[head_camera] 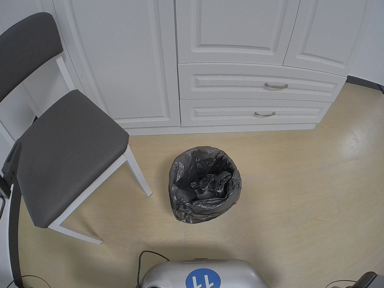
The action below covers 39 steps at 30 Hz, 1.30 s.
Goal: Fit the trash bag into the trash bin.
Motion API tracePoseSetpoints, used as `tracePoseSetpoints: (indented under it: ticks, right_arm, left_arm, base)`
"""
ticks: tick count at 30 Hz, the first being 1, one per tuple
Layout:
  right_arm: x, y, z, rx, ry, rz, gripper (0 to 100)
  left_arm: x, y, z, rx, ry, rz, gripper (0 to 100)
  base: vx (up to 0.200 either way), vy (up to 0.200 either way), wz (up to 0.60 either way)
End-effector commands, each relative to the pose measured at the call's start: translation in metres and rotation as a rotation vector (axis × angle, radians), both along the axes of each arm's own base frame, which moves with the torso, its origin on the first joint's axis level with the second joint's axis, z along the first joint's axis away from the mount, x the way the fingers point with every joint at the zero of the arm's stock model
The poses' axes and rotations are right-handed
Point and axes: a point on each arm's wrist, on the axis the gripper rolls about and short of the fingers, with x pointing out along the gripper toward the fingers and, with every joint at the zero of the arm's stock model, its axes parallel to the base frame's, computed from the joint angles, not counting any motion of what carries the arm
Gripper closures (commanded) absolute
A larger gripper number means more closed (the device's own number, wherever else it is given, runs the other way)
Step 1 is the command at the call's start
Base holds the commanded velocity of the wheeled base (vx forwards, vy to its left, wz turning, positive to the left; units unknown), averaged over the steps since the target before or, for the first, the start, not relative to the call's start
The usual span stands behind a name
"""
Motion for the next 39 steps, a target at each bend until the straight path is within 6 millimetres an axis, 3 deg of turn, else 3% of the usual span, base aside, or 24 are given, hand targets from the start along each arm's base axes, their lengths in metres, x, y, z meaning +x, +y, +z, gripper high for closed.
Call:
tracePoseSetpoints:
  ticks: [1,4,7,13,16,25,39]
  right_arm:
    - [-0.099,-0.008,-0.056,0.114,-0.316,-0.144,0]
    - [-0.088,-0.008,-0.074,0.13,-0.25,-0.132,0]
    - [-0.071,-0.008,-0.11,0.115,-0.114,-0.137,0]
    - [-0.066,-0.006,-0.133,0.138,0.11,-0.074,0]
    - [-0.066,-0.005,-0.134,0.134,0.121,-0.019,0]
    - [-0.066,-0.003,-0.134,0.054,0.131,0.037,0]
    - [-0.066,-0.002,-0.138,-0.025,0.18,0.102,0]
  left_arm:
    - [-0.118,0.016,-0.017,-0.109,-0.213,0.183,0]
    - [-0.123,0.016,-0.03,-0.125,-0.223,0.192,0]
    - [-0.124,0.014,-0.055,-0.141,-0.217,0.215,0]
    - [-0.109,0.016,-0.09,-0.239,-0.173,0.233,0]
    - [-0.099,0.016,-0.114,-0.237,-0.1,0.247,0]
    - [-0.095,0.016,-0.141,-0.257,0.154,0.253,0]
    - [-0.097,0.012,-0.141,-0.344,0.168,0.016,0]
  base:
    - [0.0,0.0,0.0]
    - [0.0,0.0,0.0]
    - [0.0,0.0,0.0]
    - [0.0,0.0,0.0]
    - [0.0,0.0,0.0]
    - [0.0,0.0,0.0]
    - [0.0,0.0,0.0]
